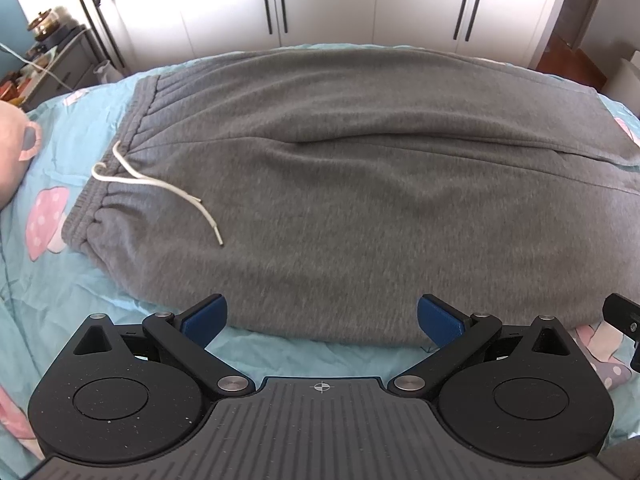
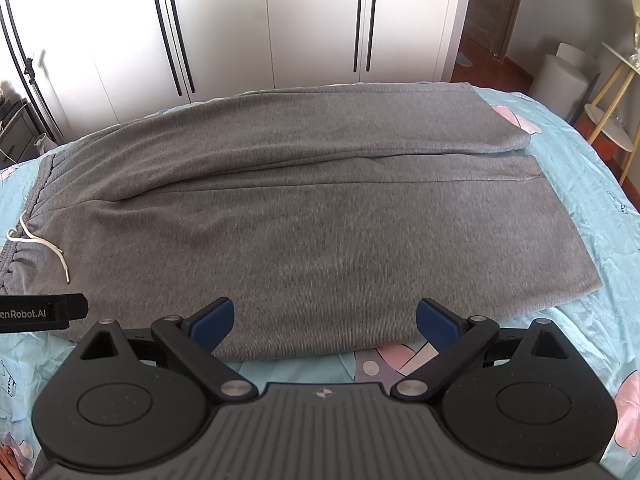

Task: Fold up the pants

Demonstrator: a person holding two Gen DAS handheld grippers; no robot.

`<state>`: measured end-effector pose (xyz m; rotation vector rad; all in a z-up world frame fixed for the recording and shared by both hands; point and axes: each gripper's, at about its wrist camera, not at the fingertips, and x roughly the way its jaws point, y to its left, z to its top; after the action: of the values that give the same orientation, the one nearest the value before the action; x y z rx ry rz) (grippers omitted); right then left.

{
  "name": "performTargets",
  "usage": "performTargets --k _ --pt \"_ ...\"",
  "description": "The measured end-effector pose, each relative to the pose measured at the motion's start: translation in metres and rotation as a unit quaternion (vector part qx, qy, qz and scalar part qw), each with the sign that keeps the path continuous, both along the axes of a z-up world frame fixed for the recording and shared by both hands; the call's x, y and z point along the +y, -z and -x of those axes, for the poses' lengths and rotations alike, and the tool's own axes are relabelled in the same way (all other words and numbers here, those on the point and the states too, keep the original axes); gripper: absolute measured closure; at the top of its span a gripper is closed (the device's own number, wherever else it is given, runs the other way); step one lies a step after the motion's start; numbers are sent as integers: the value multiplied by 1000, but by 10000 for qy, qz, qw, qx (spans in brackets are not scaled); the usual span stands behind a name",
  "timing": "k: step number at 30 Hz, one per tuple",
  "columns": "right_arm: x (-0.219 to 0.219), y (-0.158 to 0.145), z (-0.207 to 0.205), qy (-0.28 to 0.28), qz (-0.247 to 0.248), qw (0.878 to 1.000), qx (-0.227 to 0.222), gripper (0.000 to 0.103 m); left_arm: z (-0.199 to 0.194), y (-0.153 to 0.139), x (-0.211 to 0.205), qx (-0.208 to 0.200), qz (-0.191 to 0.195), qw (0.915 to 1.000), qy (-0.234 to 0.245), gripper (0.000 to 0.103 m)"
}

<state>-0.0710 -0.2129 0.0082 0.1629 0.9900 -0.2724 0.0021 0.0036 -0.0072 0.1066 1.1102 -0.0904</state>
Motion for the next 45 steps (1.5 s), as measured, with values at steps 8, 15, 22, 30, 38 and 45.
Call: performTargets --k 8,15,22,30,38,45 --pt "-1 -1 -1 10 -16 10000 -10 5 -2 0 2 30 46 10000 -48 0" --pt "-2 0 0 27 -6 10000 -11 5 -4 2 3 96 34 9999 -79 0" --pt "-1 -1 1 38 5 10000 -28 5 -5 2 4 113 53 9999 -96 0" --pt "-1 -1 1 29 9 10000 -39 5 -6 3 4 125 70 9998 -100 0" --pt "-1 0 0 17 13 10000 -24 5 -7 4 5 162 95 9997 -130 0" --pt "-2 1 -2 27 12 10000 -6 5 -9 6 5 194 92 9997 -138 0"
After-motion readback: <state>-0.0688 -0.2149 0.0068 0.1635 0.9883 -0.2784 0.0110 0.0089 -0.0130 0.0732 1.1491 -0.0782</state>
